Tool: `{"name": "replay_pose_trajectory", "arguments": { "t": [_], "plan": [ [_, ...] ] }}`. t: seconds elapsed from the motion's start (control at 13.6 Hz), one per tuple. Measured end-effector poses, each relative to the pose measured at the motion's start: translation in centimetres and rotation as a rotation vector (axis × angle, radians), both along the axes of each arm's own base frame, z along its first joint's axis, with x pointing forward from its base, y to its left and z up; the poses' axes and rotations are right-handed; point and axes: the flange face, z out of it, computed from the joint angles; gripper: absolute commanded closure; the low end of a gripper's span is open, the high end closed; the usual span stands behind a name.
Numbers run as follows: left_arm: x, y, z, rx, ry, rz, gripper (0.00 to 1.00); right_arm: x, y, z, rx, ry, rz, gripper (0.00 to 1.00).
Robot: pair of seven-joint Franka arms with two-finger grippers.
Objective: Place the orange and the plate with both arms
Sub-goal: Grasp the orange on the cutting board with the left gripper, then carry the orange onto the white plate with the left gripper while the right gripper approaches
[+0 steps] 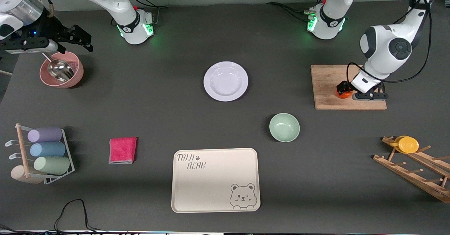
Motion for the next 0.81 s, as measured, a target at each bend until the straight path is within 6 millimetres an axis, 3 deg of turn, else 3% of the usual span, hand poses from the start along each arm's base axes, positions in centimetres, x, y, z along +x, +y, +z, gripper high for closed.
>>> {"name": "replay_pose_trajectory", "arguments": {
  "t": [0.22,0.29,0.44,0.52,0.81],
  "plan": [
    [-0.5,0.2,-1.8,-0.011,0.027,0.006,0.03,-0.2,0.6,-1.1,0.153,0.051,-0.031,0.00],
    [-0.6,0.2,-1.9,-0.012,0.031,0.006,0.14,-0.2,0.2,-2.0,0.226,0.081,-0.058,0.00],
    [-0.7,0.1,-2.1,-0.014,0.037,0.006,0.76,-0.3,-0.8,-5.0,0.369,0.149,-0.122,0.00],
    [-0.7,0.1,-2.3,-0.014,0.040,0.006,1.00,-0.3,-1.0,-6.8,0.416,0.164,-0.138,0.00],
    [-0.7,-0.1,-2.2,-0.015,0.065,-0.002,1.00,-0.7,0.2,-14.1,0.584,0.177,-0.045,0.00]
  ]
}}
